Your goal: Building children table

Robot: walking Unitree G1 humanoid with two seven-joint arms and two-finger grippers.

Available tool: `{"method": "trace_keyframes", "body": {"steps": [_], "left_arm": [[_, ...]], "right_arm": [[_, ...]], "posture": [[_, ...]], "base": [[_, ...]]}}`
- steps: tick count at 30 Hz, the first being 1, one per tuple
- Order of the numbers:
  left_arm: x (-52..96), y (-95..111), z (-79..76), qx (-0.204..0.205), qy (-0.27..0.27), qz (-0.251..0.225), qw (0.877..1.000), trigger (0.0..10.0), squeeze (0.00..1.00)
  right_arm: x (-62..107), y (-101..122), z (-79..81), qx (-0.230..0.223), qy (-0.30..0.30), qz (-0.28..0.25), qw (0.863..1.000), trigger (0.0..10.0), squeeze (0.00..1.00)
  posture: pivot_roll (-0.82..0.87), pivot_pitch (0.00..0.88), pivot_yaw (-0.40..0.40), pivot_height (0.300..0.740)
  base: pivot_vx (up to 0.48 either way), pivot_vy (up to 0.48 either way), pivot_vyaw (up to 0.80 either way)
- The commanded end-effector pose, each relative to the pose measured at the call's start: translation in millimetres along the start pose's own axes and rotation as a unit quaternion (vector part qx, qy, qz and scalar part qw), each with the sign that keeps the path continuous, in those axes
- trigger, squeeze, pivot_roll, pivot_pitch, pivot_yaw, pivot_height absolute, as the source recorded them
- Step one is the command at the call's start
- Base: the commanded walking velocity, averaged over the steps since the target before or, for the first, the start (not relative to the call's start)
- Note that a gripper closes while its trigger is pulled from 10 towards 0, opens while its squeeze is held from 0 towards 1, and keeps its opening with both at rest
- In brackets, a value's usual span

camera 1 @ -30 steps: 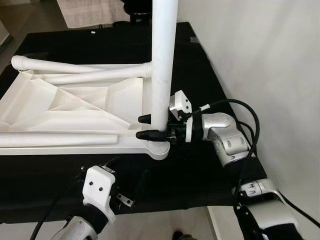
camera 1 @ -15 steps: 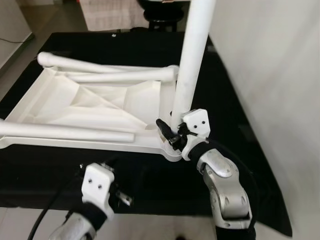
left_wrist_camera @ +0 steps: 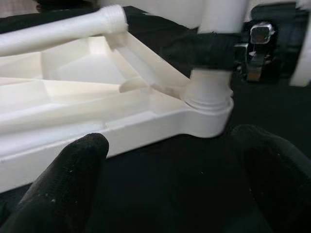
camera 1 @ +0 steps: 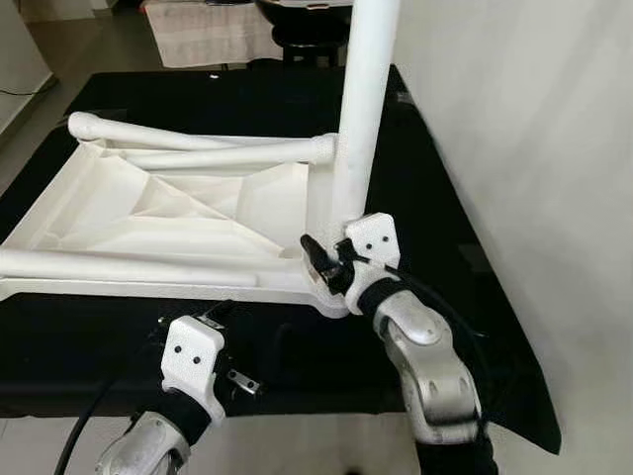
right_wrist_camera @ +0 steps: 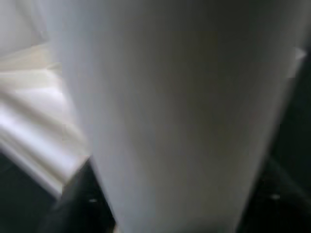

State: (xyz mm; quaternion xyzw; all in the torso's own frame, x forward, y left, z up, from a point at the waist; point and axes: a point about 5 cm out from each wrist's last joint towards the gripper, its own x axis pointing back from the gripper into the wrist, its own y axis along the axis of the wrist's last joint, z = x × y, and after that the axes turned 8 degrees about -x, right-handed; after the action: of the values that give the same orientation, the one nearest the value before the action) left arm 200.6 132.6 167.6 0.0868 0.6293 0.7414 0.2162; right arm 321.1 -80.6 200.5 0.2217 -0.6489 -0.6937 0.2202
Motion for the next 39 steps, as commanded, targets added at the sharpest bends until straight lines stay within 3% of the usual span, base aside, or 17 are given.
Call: {"method": "trace_keyframes", "body": {"steps": [1,2,3,4,6,9,18,19,21,22,30,33,34,36,37,38,39], "left_arm": [[1.6,-3,-0.9,0.0,0.002,0.006,1.0,10.0,0.0],[1.4,-3,-1.7,0.001,0.001,0.005,1.0,10.0,0.0],[1.4,-2,-2.4,0.002,0.001,0.004,1.0,10.0,0.0],[1.4,-2,-2.4,0.002,0.001,0.004,1.0,10.0,0.0],[1.7,-1,-3.7,0.002,0.002,0.002,1.0,10.0,0.0],[3.4,0,-5.3,0.003,0.003,0.001,1.0,10.0,0.0],[8.7,3,-8.7,0.004,0.001,0.004,1.0,10.0,0.0],[9.9,4,-9.3,0.004,0.0,0.005,1.0,10.0,0.0],[10.6,4,-9.7,0.004,-0.001,0.005,1.0,10.0,0.0],[11.6,5,-10.1,0.005,-0.001,0.006,1.0,10.0,0.0],[14.2,5,-11.1,0.006,-0.004,0.01,1.0,10.0,0.0],[14.4,4,-11.7,0.007,-0.006,0.012,1.0,10.0,0.0],[14.3,3,-11.7,0.008,-0.006,0.012,1.0,10.0,0.0],[14.2,3,-11.4,0.008,-0.006,0.012,1.0,10.0,0.0],[14.2,3,-10.8,0.008,-0.005,0.012,1.0,10.0,0.0],[14.0,2,-9.2,0.007,-0.004,0.012,1.0,10.0,0.0],[14.0,2,-9.2,0.007,-0.004,0.012,1.0,10.0,0.0]], "right_arm": [[-3.1,2,7.1,-0.016,0.043,-0.012,0.999,10.0,1.0],[-4.0,8,5.9,0.005,0.09,-0.014,0.996,10.0,1.0],[-3.3,12,5.6,0.037,0.15,-0.005,0.988,10.0,0.0],[-3.3,12,5.6,0.037,0.15,-0.005,0.988,10.0,0.0],[-2.2,14,1.6,0.08,0.242,0.026,0.967,10.0,0.0],[-7.7,20,-3.6,0.111,0.311,0.051,0.943,10.0,0.0],[-27.0,31,-9.3,0.103,0.363,0.062,0.924,10.0,0.0],[-28.3,31,-9.5,0.094,0.37,0.06,0.922,3.8,0.0],[-29.1,31,-10.2,0.088,0.38,0.059,0.919,3.8,0.0],[-28.9,32,-10.8,0.077,0.391,0.056,0.915,0.0,0.0],[-27.4,28,-16.6,0.068,0.413,0.058,0.906,0.0,0.0],[-23.3,27,-25.5,0.074,0.379,0.049,0.921,0.0,0.0],[-18.9,23,-31.0,0.078,0.342,0.043,0.935,0.0,0.0],[-15.0,20,-34.7,0.082,0.309,0.039,0.947,0.0,0.0],[-8.5,10,-36.2,0.063,0.251,0.044,0.965,0.0,0.0],[-2.3,-6,-36.0,0.054,0.116,0.055,0.99,0.0,0.0],[-2.3,-6,-36.0,0.054,0.116,0.055,0.99,0.0,0.0]], "posture": [[0.0,0.209,-0.04,0.74],[0.01,0.21,-0.042,0.74],[0.01,0.215,-0.047,0.74],[0.01,0.215,-0.047,0.74],[0.02,0.22,-0.05,0.74],[0.03,0.231,-0.053,0.74],[0.06,0.265,-0.05,0.74],[0.06,0.269,-0.048,0.74],[0.06,0.269,-0.048,0.74],[0.06,0.278,-0.045,0.74],[0.06,0.278,-0.036,0.74],[0.05,0.271,-0.042,0.74],[0.04,0.267,-0.048,0.74],[0.03,0.266,-0.051,0.74],[0.02,0.264,-0.054,0.74],[0.01,0.262,-0.05,0.74],[0.01,0.262,-0.05,0.74]], "base": [[0.0,0.0,0.0],[0.0,0.0,0.0],[0.0,0.0,0.0],[0.0,0.0,0.0],[0.0,0.0,0.0],[0.0,0.0,0.0],[0.0,0.0,0.0],[0.0,0.0,0.0],[0.0,0.0,0.0],[0.0,0.0,0.0],[0.0,0.0,0.0],[0.0,0.0,0.0],[0.0,0.0,0.0],[0.0,0.0,0.0],[0.0,0.0,0.0],[0.0,0.0,0.0],[0.0,0.0,0.0]]}}
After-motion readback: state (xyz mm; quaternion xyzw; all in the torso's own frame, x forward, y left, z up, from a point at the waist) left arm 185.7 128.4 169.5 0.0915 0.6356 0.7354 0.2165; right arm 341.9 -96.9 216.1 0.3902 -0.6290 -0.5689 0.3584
